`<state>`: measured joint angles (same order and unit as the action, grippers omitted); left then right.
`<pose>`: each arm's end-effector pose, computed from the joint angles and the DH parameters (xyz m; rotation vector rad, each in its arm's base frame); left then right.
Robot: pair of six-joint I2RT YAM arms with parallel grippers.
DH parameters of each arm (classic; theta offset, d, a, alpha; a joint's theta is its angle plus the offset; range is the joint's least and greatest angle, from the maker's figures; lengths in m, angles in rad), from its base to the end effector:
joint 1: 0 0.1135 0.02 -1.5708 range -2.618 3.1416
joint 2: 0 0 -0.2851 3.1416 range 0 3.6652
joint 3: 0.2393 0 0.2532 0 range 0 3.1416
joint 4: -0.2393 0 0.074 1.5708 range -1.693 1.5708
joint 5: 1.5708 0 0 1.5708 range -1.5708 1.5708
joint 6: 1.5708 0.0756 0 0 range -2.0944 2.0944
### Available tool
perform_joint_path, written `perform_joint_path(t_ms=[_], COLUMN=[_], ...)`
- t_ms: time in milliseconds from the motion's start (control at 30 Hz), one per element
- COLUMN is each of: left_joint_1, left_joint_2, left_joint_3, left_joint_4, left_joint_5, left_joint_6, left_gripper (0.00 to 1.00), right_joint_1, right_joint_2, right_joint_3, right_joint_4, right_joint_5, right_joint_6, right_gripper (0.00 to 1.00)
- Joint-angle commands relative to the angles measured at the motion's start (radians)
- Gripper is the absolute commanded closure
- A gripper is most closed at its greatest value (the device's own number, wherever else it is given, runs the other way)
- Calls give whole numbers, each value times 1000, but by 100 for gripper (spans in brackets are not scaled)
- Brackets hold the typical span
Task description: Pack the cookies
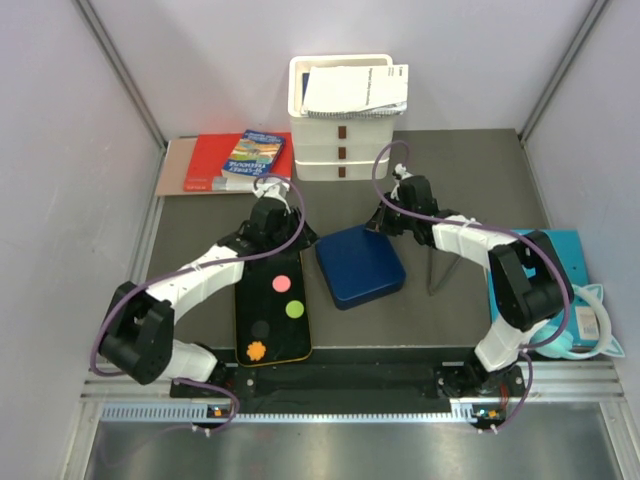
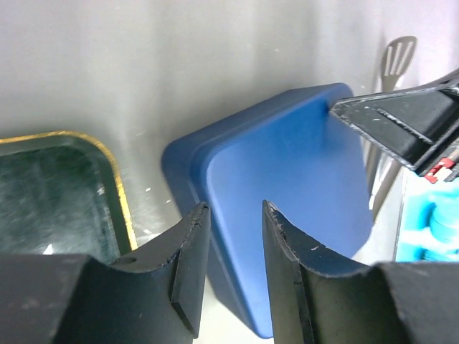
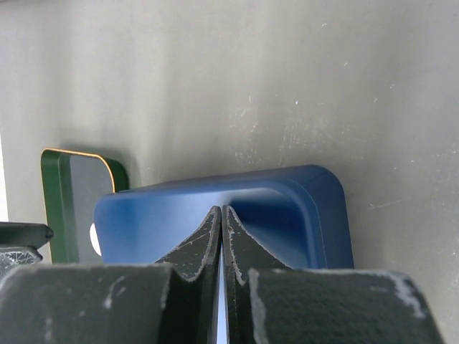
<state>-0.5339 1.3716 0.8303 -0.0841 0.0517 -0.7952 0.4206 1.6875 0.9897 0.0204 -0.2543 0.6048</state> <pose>0.2791 -0.1695 0.2301 -0.2709 2.2963 -0.7762 0.3527 0.1786 0.1924 0.0730 2.3577 0.8155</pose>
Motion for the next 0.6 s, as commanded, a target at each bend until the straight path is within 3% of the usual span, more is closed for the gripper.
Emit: perform_joint_path(t_ms=[0,400,500,567], left_joint_1=[-3,-3,-3,-3], left_joint_2=[30,20,14,4], left_joint_3=[50,30,17,20], left_joint_4=[75,138,120,54], left_joint_5=[63,103,99,79], left_joint_6=[-15,-15,-1,25], left_gripper=[60,53,43,31], right_joint_1=[-8,47,75,101], right_joint_2=[22,-296,-385,-457], right_joint_3=[-16,-74,-128,-164], right_joint_4=[-77,-116,-122,-163], right_joint_5=[43,35,47,107], right_joint_6=[-28,-20,-39,-77], right_gripper=[100,98,90,79])
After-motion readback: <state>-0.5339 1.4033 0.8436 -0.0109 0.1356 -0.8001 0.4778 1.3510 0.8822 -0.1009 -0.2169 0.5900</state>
